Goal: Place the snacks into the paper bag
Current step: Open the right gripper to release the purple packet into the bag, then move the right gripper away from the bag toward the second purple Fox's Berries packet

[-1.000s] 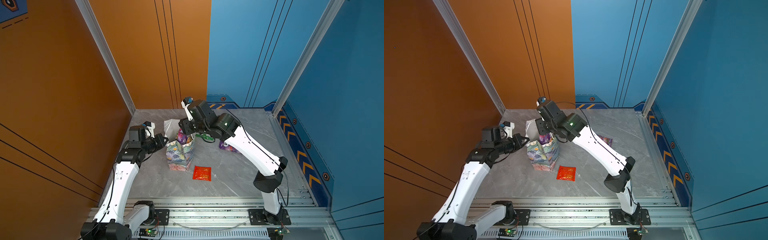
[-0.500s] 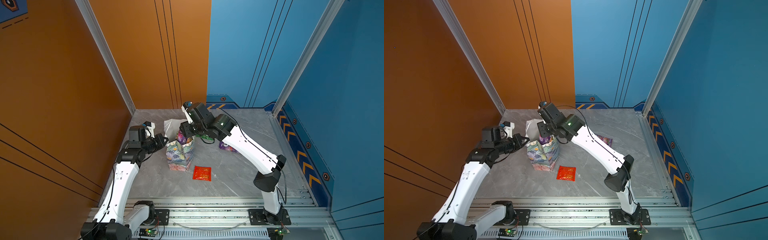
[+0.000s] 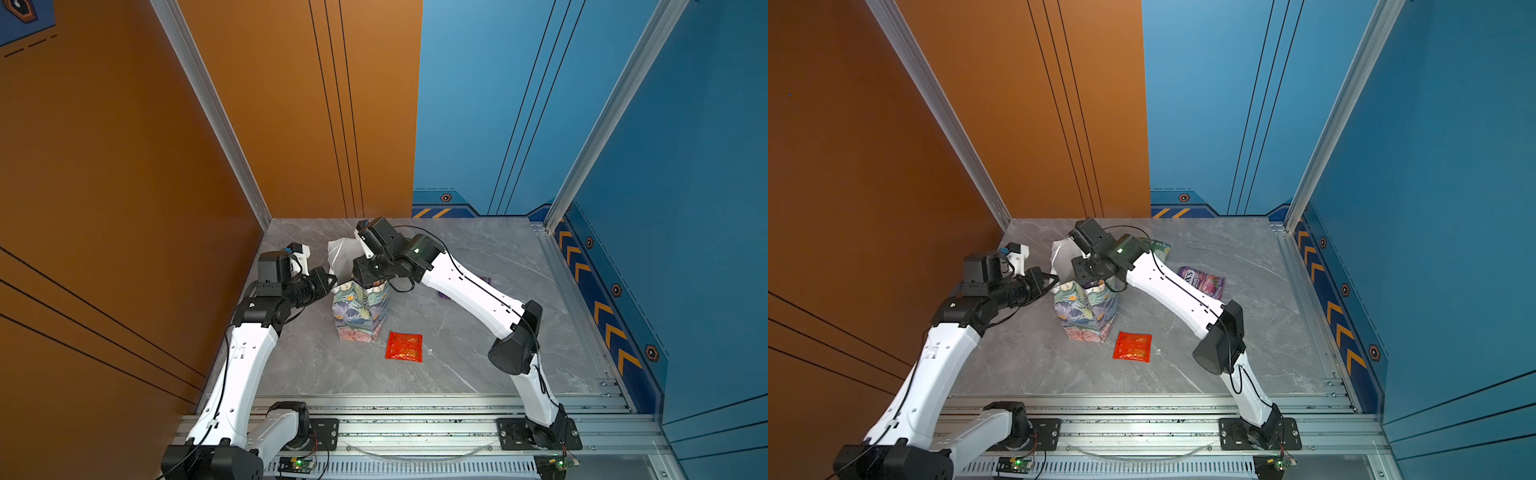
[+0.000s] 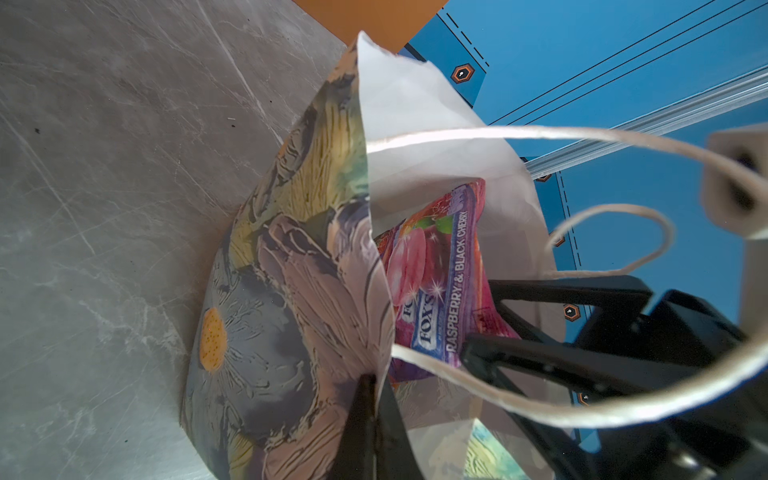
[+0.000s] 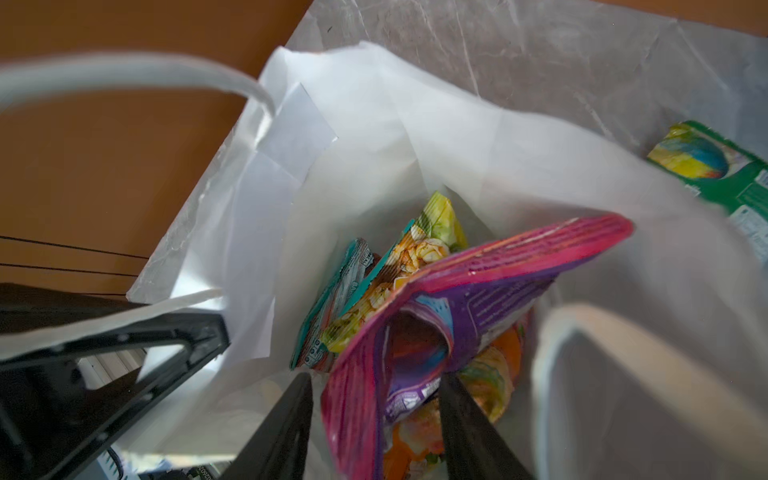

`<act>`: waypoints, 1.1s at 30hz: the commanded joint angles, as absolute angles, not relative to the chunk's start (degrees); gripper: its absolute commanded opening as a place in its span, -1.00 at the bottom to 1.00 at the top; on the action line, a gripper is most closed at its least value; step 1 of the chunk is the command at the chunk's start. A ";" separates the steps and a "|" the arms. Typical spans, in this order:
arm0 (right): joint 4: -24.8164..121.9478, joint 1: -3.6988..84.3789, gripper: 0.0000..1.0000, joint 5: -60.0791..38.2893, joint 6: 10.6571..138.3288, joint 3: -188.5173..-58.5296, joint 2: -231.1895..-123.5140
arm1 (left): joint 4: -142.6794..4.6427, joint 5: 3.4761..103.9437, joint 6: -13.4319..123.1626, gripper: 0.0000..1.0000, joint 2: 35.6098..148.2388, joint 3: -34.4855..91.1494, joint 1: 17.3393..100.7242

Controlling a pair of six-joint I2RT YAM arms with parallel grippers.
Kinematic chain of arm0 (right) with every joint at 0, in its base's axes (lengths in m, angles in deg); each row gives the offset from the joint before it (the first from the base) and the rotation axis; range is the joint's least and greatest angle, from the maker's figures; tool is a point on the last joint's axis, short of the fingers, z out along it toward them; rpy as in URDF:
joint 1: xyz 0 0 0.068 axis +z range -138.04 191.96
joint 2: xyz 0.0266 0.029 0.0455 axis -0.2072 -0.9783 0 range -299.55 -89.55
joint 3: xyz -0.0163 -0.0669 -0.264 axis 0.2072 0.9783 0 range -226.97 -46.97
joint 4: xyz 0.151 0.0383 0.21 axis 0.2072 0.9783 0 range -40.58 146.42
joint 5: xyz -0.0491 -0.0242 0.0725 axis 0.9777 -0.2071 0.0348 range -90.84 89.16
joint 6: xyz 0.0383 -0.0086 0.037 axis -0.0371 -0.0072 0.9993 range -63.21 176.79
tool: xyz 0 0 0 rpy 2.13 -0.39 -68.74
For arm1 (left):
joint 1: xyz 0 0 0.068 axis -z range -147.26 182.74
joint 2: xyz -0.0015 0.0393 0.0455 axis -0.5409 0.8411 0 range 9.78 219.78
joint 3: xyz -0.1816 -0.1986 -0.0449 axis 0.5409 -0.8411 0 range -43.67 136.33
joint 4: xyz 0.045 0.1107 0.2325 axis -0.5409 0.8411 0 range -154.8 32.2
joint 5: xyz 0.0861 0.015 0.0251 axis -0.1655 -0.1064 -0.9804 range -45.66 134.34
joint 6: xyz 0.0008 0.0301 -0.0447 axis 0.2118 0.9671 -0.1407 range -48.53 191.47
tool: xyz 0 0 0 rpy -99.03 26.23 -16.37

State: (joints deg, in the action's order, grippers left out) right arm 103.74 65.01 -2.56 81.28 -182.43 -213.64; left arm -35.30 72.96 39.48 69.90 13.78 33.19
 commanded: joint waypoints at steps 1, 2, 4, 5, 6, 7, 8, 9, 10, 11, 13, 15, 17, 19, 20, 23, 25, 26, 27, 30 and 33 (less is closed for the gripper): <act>101.09 64.69 0.03 -6.20 82.85 -182.26 -214.21 | -34.30 72.43 40.19 -1.00 69.91 13.77 33.19; 100.36 64.69 0.03 -6.84 83.19 -182.23 -214.71 | -34.25 72.47 40.27 -1.00 69.91 13.77 33.22; 99.25 64.51 0.03 -8.30 83.81 -182.46 -215.66 | -34.27 72.55 40.23 -1.00 69.94 13.75 33.09; 98.79 64.38 0.03 -9.20 84.35 -182.78 -216.26 | -34.31 72.53 40.27 -1.00 69.91 13.75 33.09; 98.28 64.26 0.03 -10.25 84.86 -183.10 -216.92 | -34.28 72.62 40.30 -1.00 69.90 13.73 33.14; 97.91 64.17 0.03 -11.07 85.21 -183.48 -217.56 | -34.25 72.57 40.35 -1.00 69.90 13.74 33.03; 97.58 64.03 0.03 -12.02 85.65 -184.00 -218.23 | -34.30 72.55 40.36 -1.00 69.90 13.77 33.01; 97.02 63.97 0.03 -12.93 85.98 -184.33 -218.78 | -34.30 72.66 40.35 -1.00 69.90 13.72 33.01; 96.33 63.83 0.03 -13.55 86.26 -184.45 -219.22 | -34.26 72.64 40.29 -1.00 69.92 13.71 32.94; 95.76 63.63 0.03 -14.25 86.76 -184.43 -219.72 | -34.27 72.66 40.33 -1.00 69.93 13.66 32.92; 94.43 63.21 0.03 -15.68 87.69 -184.63 -220.04 | -34.36 72.80 40.36 -1.00 69.95 13.70 32.92; 93.51 62.85 0.03 -15.93 88.17 -184.70 -219.51 | -34.25 72.86 40.35 -1.00 69.82 13.66 32.94; 93.03 62.89 0.03 -14.54 87.63 -184.76 -217.94 | -34.26 72.83 40.32 -1.00 69.83 13.64 32.94; 93.08 62.86 0.04 -12.89 86.71 -184.70 -215.54 | -34.30 72.82 40.31 -1.00 69.80 13.61 32.83; 93.05 62.81 0.04 -12.28 86.21 -184.46 -214.04 | -34.29 72.84 40.29 -1.00 69.81 13.58 32.83; 93.05 62.66 0.06 -11.03 85.28 -182.54 -209.26 | -34.28 72.91 40.28 -1.00 69.88 13.63 32.82; 93.05 62.32 0.09 -10.28 85.09 -180.12 -205.39 | -34.28 72.90 40.32 -1.00 69.82 13.55 32.76; 93.10 62.11 0.10 -9.79 85.09 -178.51 -203.67 | -34.23 72.91 40.35 -1.00 69.81 13.60 32.74; 93.01 61.98 0.12 -9.42 85.09 -176.65 -202.03 | -34.30 72.94 40.34 -1.00 69.79 13.54 32.74; 92.73 61.51 0.16 -8.96 85.18 -171.23 -198.05 | -34.29 72.89 40.27 -1.00 69.79 13.61 32.74; 90.80 60.84 0.18 -9.37 85.97 -164.85 -194.02 | -34.30 72.82 40.14 -1.00 69.90 13.66 32.74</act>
